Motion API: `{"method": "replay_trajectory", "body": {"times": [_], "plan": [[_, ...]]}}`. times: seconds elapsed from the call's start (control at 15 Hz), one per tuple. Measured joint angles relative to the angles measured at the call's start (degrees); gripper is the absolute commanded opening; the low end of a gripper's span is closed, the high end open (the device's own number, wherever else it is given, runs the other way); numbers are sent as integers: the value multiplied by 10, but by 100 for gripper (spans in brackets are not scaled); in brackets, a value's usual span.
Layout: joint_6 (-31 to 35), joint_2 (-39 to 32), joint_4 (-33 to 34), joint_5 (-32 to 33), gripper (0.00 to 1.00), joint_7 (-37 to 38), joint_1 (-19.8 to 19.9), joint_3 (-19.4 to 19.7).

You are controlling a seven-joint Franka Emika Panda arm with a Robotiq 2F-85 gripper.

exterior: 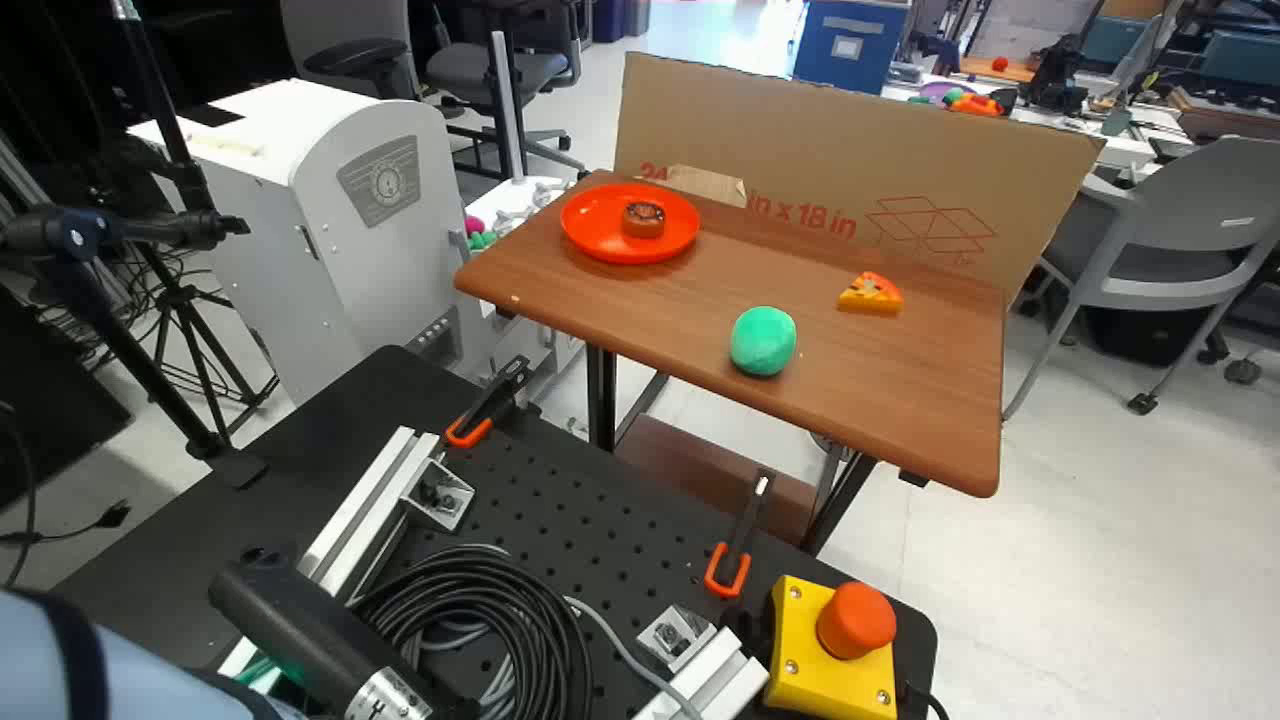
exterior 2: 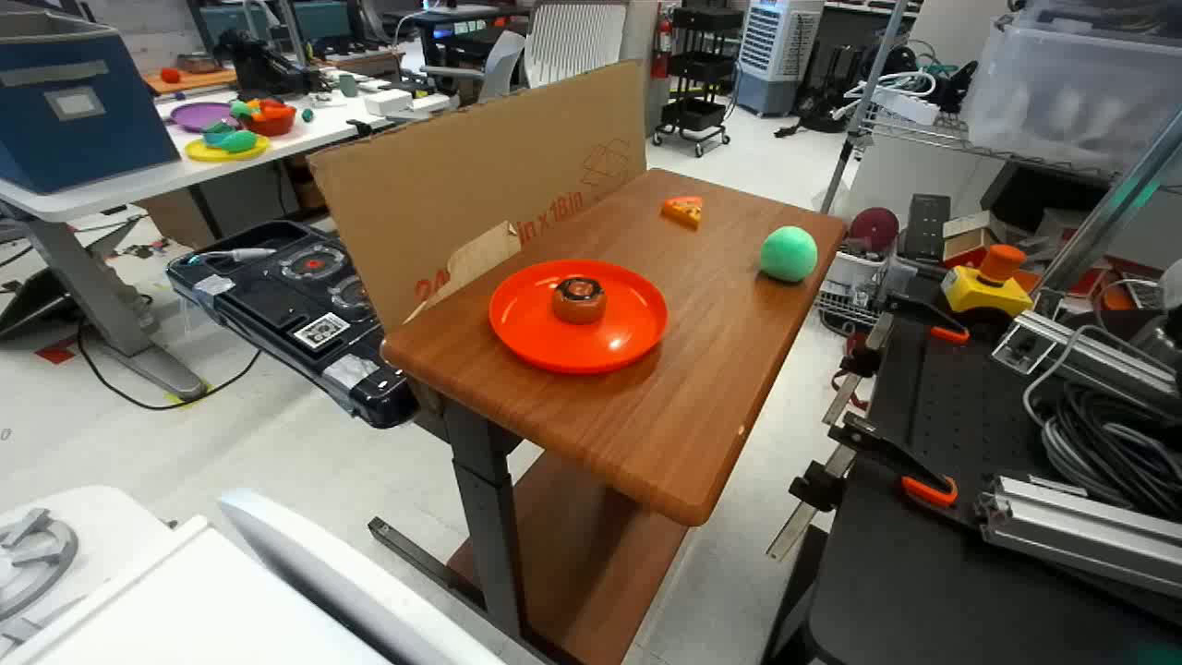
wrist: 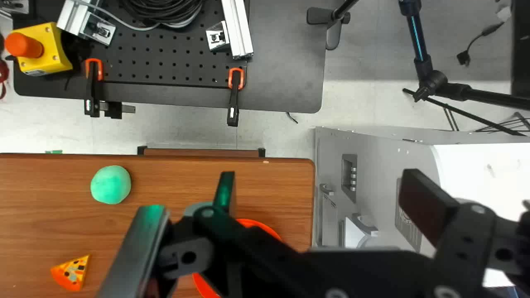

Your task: Move the pizza slice to the left

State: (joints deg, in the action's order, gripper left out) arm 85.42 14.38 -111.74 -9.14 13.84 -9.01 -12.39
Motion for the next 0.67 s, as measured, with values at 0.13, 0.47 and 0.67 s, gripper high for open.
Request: {"method": "replay_trajectory", "body": {"times": [0.13,0.47,0.67], "plan": [[0,0,0,0,100,0,0,0],[2,0,0,0,100,0,1,0],[23,-1,0,0,100,0,9,11]]}}
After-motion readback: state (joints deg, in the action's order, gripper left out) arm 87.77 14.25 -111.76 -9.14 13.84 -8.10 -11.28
